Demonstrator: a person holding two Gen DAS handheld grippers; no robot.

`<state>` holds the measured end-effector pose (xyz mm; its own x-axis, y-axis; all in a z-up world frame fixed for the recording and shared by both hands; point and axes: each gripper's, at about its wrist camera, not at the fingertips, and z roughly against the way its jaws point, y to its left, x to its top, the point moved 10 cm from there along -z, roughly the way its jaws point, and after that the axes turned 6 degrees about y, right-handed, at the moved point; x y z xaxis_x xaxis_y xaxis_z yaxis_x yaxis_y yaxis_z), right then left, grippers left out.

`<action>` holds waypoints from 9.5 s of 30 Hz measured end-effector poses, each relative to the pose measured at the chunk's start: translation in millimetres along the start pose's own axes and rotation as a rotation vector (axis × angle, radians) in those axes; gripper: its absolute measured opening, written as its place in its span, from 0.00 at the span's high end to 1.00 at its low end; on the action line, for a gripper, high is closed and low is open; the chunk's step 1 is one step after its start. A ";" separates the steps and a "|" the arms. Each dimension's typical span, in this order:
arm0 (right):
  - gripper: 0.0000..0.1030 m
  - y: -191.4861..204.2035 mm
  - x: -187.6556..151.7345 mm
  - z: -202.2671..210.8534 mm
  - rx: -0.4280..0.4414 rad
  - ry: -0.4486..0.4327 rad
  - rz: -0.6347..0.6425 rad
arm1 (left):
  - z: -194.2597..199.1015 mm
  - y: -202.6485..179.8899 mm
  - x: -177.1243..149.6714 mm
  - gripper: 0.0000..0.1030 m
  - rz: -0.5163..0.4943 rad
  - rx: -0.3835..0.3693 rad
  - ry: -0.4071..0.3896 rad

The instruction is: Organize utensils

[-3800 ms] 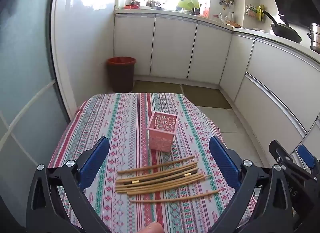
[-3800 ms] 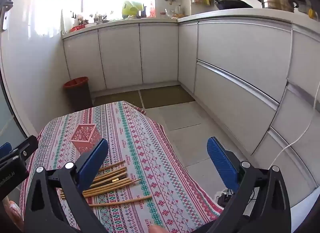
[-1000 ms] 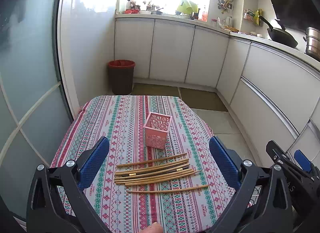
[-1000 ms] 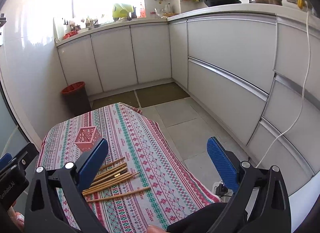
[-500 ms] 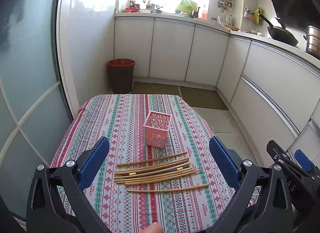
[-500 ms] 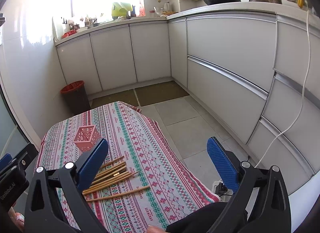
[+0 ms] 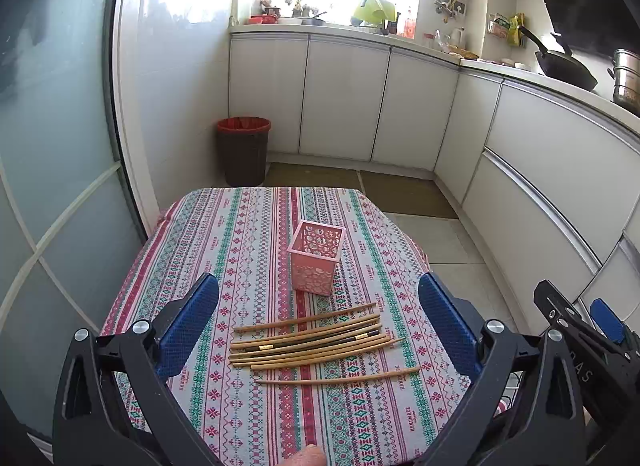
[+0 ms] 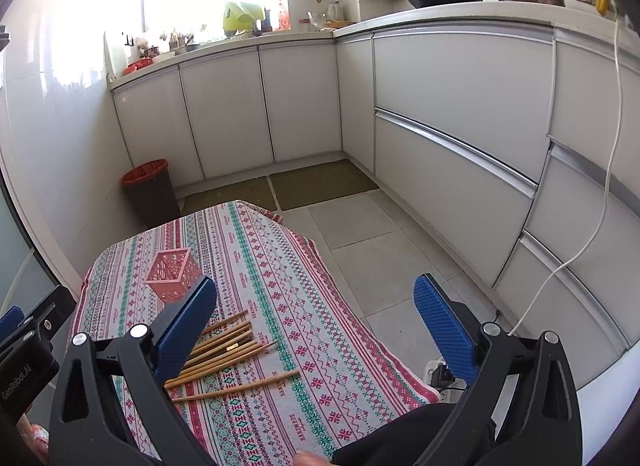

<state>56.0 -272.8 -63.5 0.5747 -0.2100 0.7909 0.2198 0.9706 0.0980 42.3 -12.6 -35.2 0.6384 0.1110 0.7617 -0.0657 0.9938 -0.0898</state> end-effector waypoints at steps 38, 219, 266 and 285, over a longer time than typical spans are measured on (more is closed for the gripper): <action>0.07 -73.2 -83.1 -194.8 0.290 0.620 -0.478 | -295.7 -125.5 -95.0 0.67 -0.598 -0.217 0.866; 0.92 165.5 152.7 -133.5 0.485 0.179 -0.007 | -153.8 18.3 152.6 0.78 -0.056 -0.249 -0.048; 0.07 9.8 -20.9 -138.7 0.058 0.298 -0.050 | -176.4 -30.7 -28.8 0.07 -0.290 -0.340 0.530; 0.07 -77.7 -77.8 -173.3 0.112 0.472 -0.398 | -264.6 -146.9 -118.9 0.57 -0.805 -0.372 0.661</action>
<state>130.8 -352.2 -237.3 0.7577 -0.5623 0.3312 0.4193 0.8084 0.4132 179.0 -173.7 -282.4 0.6820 -0.7032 0.2010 0.7169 0.6971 0.0062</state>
